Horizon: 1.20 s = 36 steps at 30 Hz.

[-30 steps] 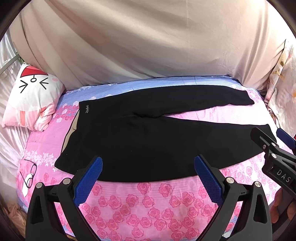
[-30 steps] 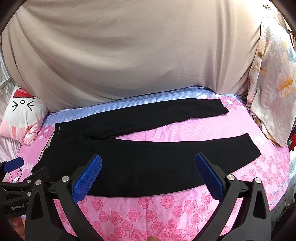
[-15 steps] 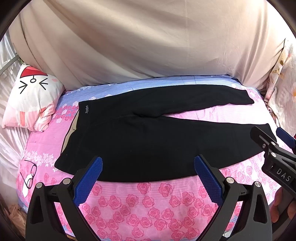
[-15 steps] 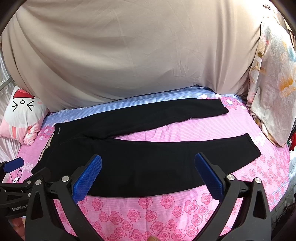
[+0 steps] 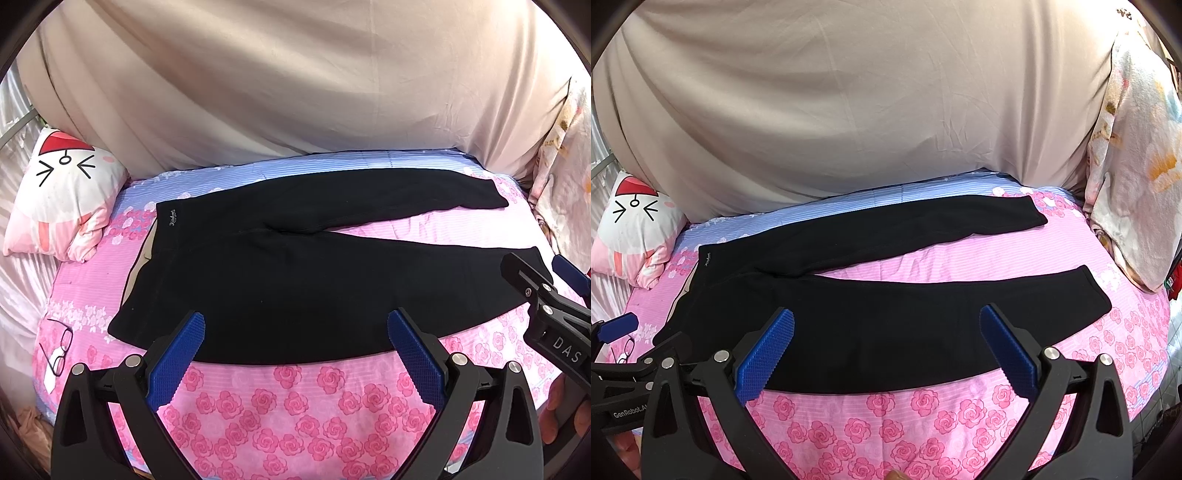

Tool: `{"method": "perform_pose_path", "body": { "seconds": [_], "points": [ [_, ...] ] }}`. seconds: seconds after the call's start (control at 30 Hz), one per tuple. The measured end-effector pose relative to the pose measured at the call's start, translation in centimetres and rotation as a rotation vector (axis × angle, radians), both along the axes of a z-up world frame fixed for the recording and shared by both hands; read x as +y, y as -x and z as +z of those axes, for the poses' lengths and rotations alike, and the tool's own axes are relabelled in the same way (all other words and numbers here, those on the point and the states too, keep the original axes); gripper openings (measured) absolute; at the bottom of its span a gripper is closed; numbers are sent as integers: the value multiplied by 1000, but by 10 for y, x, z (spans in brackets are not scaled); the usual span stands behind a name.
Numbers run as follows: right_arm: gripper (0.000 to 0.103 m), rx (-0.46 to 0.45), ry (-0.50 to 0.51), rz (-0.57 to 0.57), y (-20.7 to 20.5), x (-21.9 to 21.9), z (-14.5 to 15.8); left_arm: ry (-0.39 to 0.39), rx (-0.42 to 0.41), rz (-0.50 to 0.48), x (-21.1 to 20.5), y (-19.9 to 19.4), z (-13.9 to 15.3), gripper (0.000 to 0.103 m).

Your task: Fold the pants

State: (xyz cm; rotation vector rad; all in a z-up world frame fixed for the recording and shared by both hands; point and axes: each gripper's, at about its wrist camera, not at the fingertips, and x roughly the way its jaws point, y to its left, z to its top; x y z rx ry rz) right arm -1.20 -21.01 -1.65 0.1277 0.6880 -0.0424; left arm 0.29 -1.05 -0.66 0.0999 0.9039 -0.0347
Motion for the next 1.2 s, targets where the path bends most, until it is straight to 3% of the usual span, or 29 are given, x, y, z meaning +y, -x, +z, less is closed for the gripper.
{"method": "perform_pose_path", "body": {
  "seconds": [0.97,1.2],
  "points": [
    [98,21,-9,4,-2,-4,-4,7,24,-12,5,-16,-6,98],
    [98,147,-68,-14,-16,-26,-42,-15,71,12,11,-28,-28,98]
  ]
}}
